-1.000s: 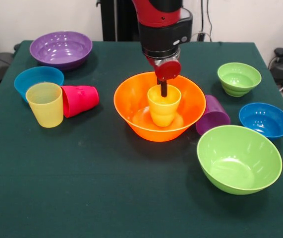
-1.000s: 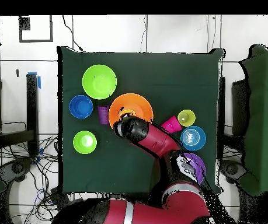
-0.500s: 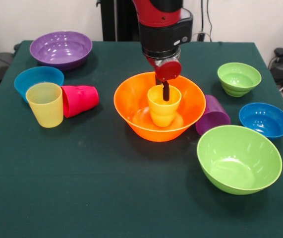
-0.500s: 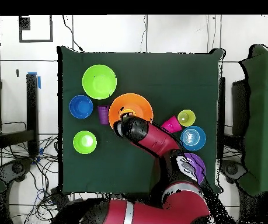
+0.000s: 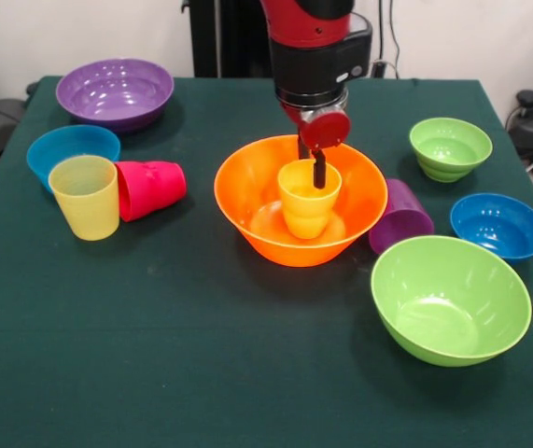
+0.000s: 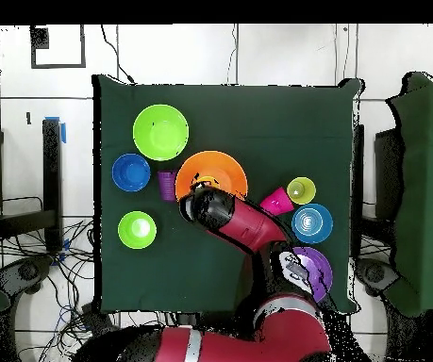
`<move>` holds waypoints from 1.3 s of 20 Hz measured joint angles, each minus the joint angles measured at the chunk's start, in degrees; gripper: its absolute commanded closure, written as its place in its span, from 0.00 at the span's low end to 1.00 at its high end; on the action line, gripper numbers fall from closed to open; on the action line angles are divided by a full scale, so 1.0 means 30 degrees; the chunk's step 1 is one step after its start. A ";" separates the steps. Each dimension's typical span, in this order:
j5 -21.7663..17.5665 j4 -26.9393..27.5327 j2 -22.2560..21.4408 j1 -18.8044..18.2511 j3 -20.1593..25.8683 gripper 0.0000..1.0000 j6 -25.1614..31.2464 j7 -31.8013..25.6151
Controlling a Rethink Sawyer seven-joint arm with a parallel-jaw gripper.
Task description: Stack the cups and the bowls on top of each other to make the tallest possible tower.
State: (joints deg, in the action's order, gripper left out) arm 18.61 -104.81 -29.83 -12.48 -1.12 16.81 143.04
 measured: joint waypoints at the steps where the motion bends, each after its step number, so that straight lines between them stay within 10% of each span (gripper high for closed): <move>1: 0.0000 0.0061 -0.0107 0.0161 -0.0117 0.00 0.0155 0.0000; 26: 0.0079 0.2819 -0.1725 0.1258 -0.1718 0.00 0.3914 0.0000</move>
State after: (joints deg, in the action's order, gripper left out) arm 18.85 -96.35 -35.00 -8.70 -6.27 28.56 143.04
